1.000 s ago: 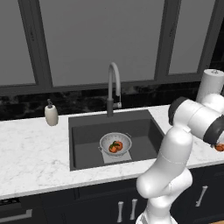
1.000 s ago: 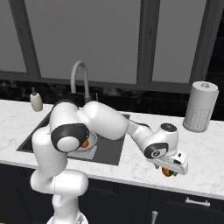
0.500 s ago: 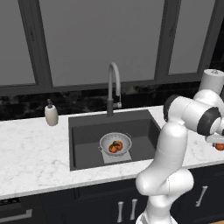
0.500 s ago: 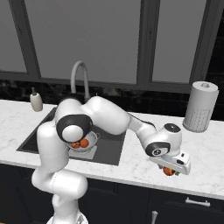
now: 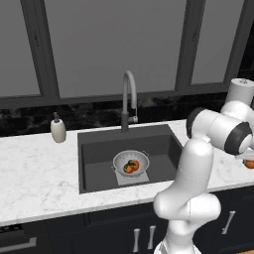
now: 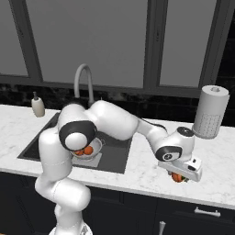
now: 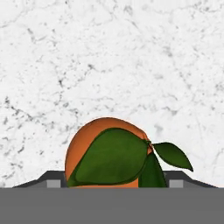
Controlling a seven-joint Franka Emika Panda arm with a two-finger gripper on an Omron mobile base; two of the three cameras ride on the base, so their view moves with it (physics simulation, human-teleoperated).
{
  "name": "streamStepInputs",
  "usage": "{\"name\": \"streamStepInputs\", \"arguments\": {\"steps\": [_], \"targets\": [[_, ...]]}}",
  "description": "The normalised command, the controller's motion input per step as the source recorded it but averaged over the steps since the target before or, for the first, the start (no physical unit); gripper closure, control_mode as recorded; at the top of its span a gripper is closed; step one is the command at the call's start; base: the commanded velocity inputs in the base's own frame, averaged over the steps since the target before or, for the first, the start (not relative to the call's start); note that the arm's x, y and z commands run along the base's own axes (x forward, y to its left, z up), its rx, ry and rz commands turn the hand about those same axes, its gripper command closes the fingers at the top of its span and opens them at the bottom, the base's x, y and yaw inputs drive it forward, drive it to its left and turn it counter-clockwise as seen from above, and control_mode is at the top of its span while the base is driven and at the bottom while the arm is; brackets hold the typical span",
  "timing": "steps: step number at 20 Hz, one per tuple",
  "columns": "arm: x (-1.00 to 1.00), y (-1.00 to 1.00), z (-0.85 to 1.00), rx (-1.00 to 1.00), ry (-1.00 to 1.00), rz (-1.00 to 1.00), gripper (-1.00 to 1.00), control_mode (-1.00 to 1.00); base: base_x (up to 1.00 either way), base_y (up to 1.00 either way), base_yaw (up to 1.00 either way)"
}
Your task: Put the colander in the sink, put the orange, orange, orange in the colander, and turn on the sink faucet and pour water over the colander.
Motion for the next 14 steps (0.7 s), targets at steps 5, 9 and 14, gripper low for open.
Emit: {"name": "streamStepInputs", "arguments": {"steps": [5, 9, 14], "targets": [[0.0, 0.63, 0.21, 0.0, 0.0, 0.03, 1.0, -1.0, 0.0, 0.0, 0.0], [0.0, 0.69, 0.3, 0.0, 0.0, 0.02, 1.0, -1.0, 0.0, 0.0, 0.0], [0.0, 0.74, 0.19, 0.0, 0.0, 0.02, 1.0, -1.0, 0.0, 0.0, 0.0]]}}
